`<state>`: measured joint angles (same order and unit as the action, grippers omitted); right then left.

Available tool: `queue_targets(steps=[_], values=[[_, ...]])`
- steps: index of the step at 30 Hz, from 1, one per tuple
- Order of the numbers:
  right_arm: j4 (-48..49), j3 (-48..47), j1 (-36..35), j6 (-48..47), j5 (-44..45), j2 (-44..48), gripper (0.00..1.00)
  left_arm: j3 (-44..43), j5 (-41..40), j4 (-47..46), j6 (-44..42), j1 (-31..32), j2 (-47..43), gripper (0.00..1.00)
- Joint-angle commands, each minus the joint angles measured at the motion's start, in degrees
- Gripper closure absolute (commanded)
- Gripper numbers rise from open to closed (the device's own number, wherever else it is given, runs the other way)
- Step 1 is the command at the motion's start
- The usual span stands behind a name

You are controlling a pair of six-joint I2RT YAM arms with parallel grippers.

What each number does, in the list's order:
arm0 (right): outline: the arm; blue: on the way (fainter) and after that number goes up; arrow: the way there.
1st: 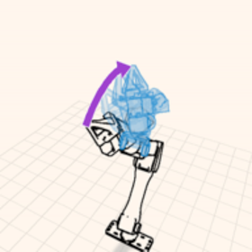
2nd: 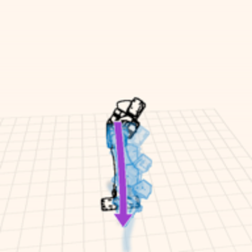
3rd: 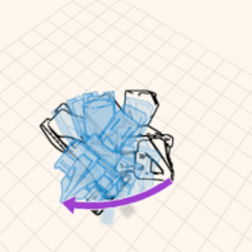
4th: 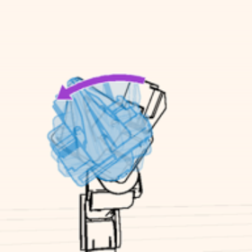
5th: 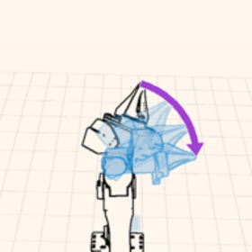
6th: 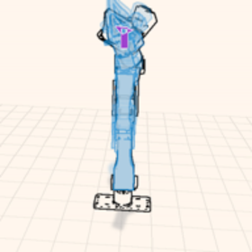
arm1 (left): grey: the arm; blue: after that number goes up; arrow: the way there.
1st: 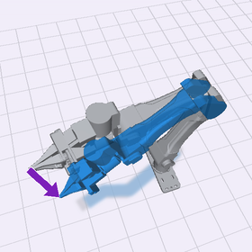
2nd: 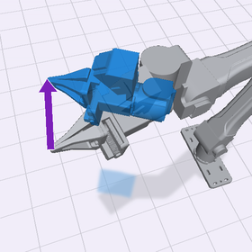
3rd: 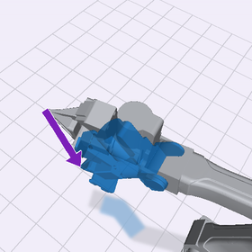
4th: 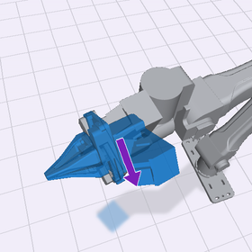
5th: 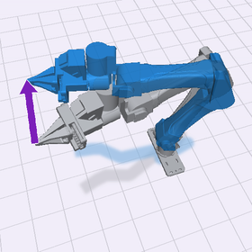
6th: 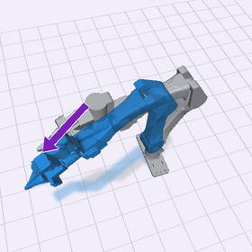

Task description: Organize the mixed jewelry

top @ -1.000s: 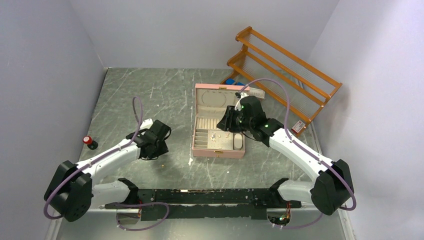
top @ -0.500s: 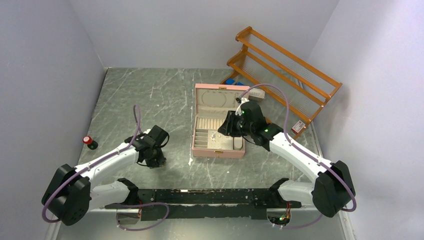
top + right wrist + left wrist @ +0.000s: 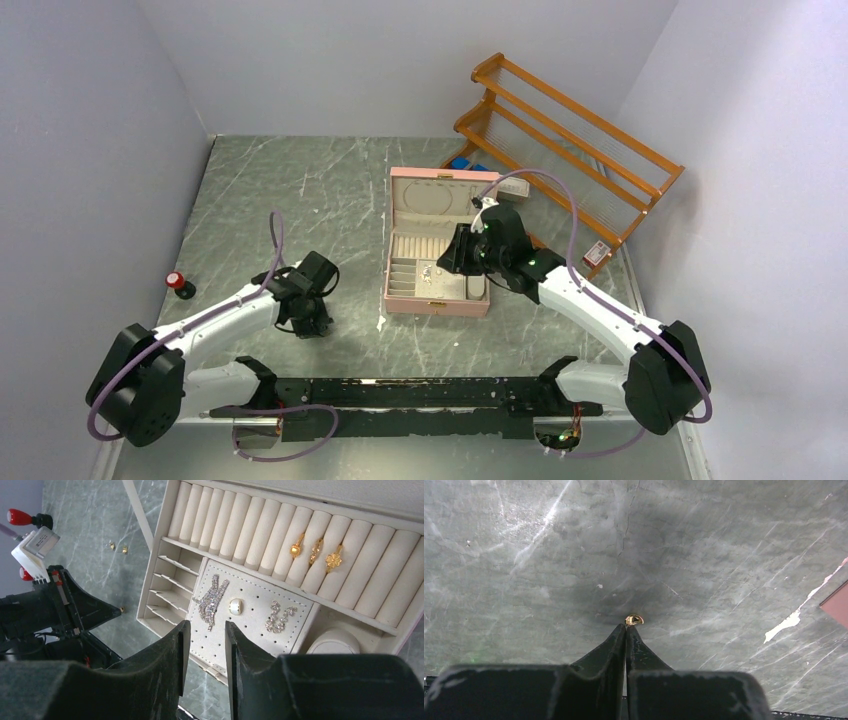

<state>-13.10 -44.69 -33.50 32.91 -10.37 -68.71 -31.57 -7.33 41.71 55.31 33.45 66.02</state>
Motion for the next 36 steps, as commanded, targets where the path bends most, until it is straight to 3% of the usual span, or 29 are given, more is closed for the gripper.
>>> queue_targets(steps=[1,17,29,36], values=[[1.34,0.65,0.01,-0.85,1.14,0.76,0.65,-0.01,1.84,-0.33,-0.11,-0.43,0.26,0.93],[1.76,1.08,0.26,0.48,0.15,2.98,0.66,-5.12,9.65,-6.33,-6.22,-0.85,-4.86,0.95],[5.87,3.95,0.33,2.94,-6.81,6.42,0.65,-4.67,42.25,-26.35,-9.54,-5.61,-6.67,0.95],[12.09,5.25,0.36,6.71,-13.62,8.09,0.59,-4.21,56.68,-44.92,-1.52,-5.81,-6.58,0.95]])
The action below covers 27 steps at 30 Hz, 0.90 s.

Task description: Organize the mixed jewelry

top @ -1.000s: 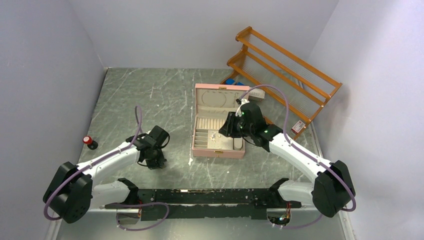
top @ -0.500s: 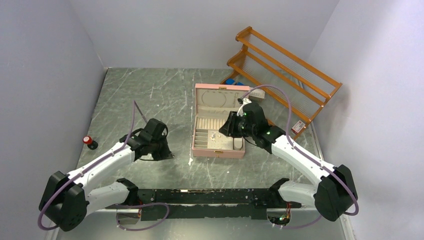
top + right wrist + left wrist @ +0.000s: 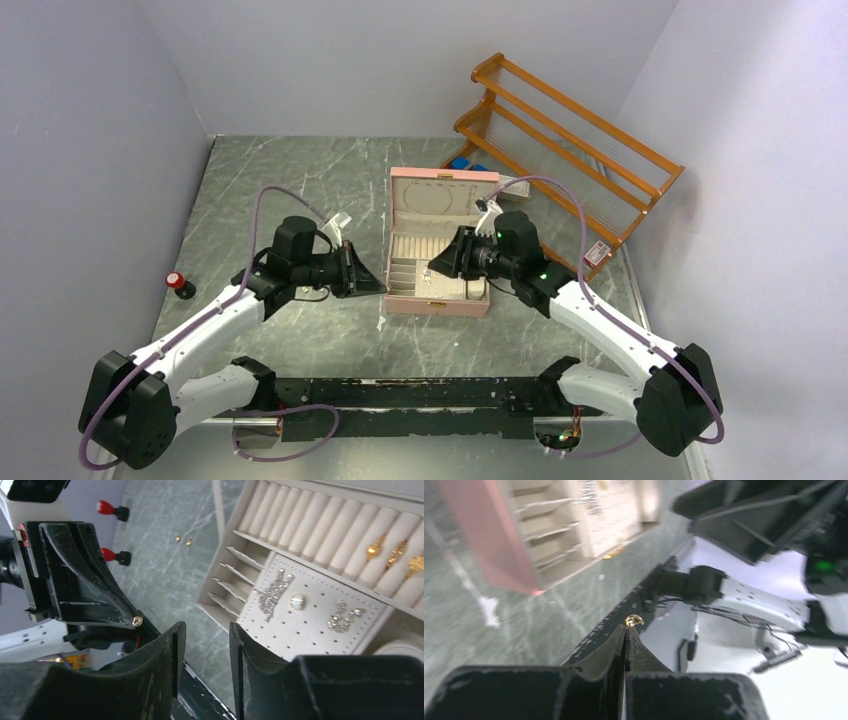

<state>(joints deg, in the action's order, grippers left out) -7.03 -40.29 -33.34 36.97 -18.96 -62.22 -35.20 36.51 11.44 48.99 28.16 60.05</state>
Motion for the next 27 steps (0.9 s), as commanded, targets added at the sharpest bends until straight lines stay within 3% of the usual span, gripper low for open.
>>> queue_targets(steps=[1,13,21,27], values=[[6.65,0.97,0.21,3.27,-5.46,1.77,0.57,-0.84,13.92,-16.02,5.66,-0.48,-0.48,0.95],[12.99,2.14,0.2,10.01,-9.9,2.13,0.48,0.65,20.67,-32.21,8.94,-0.53,-0.21,0.95],[13.08,-1.18,0.24,18.91,-11.0,-1.89,0.45,-5.31,9.34,-24.77,-12.02,-0.48,-0.04,0.95],[10.61,-6.69,1.28,24.4,-13.46,-5.1,0.44,-5.06,4.48,-31.52,-21.24,-0.43,0.33,0.95]])
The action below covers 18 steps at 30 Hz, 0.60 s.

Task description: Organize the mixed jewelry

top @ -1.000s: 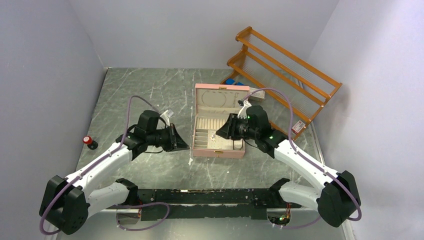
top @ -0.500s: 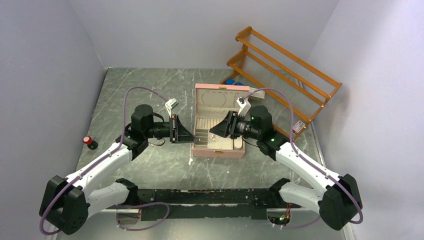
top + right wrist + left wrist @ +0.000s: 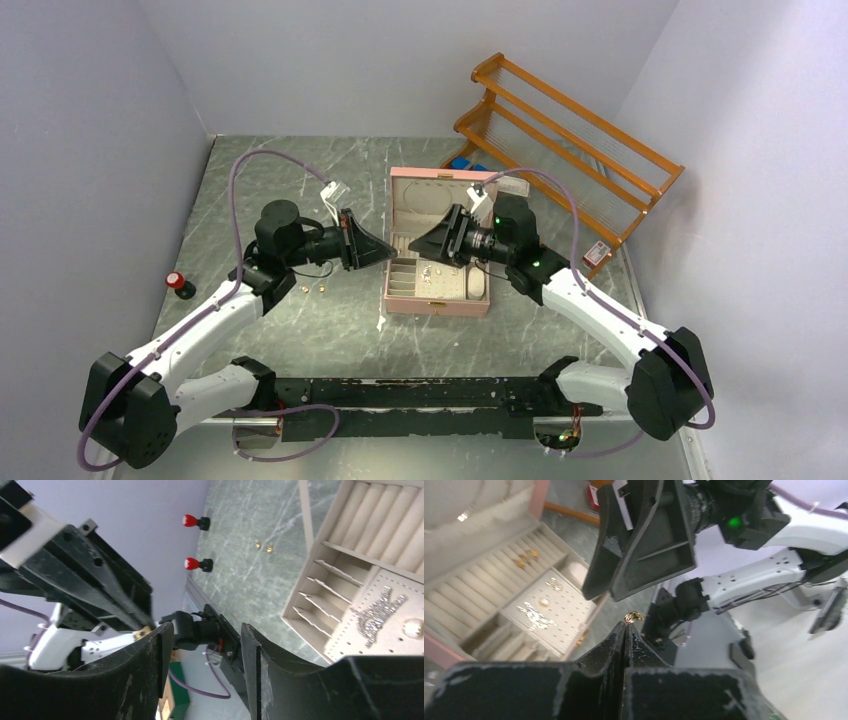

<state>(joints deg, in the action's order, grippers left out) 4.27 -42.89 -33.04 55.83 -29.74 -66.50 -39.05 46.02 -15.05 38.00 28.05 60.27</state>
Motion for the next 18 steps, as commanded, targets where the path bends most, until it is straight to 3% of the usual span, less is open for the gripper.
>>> queue_targets(steps=[1,6,12,18], values=[[-0.44,-4.28,1.39,7.28,-3.53,-1.16,0.44,-1.05,-5.54,-5.84,-12.15,-0.3,-0.03,0.95],[3.48,-2.28,3.37,17.4,-6.41,-1.19,0.43,2.04,-6.38,-14.02,-19.15,-0.31,-1.37,0.95],[12.13,-0.45,3.42,22.98,-10.21,-1.98,0.36,4.09,-3.38,-22.65,-24.89,-0.28,0.42,0.95],[14.15,-1.3,3.48,25.09,-10.3,-2.54,0.32,4.46,-3.88,-23.51,-32.99,-0.07,0.85,0.95]])
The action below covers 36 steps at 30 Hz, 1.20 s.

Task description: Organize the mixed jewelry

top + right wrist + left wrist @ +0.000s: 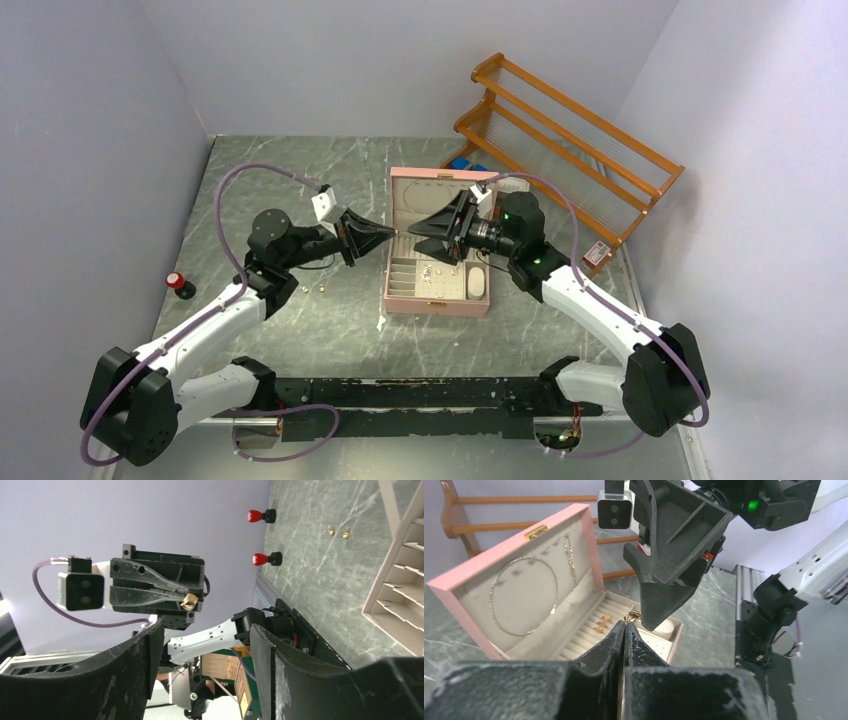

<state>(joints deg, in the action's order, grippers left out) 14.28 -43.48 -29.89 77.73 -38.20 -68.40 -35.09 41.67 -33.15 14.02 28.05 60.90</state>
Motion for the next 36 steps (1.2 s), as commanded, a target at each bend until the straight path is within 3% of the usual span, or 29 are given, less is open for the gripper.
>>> queue_targets(steps=[1,10,18,29,36], values=[[3.98,-1.11,0.28,3.92,-1.72,-0.94,0.32,0.77,0.01,-5.37,-11.49,0.09,0.11,0.95],[1.56,-5.39,0.27,7.01,-0.32,-4.56,0.36,0.95,-3.84,-5.86,-25.47,2.43,0.73,0.95],[1.21,-7.24,0.25,6.28,0.49,-5.74,0.51,0.26,-4.6,-2.19,-33.91,4.81,1.05,0.95],[4.02,-5.54,0.2,2.91,-0.59,-5.4,0.53,0.32,-4.18,-4.31,-32.78,5.17,1.01,0.95],[5.85,-5.9,0.19,2.78,-1.51,-5.84,0.63,0.12,-3.2,-4.52,-32.06,5.24,1.22,0.95]])
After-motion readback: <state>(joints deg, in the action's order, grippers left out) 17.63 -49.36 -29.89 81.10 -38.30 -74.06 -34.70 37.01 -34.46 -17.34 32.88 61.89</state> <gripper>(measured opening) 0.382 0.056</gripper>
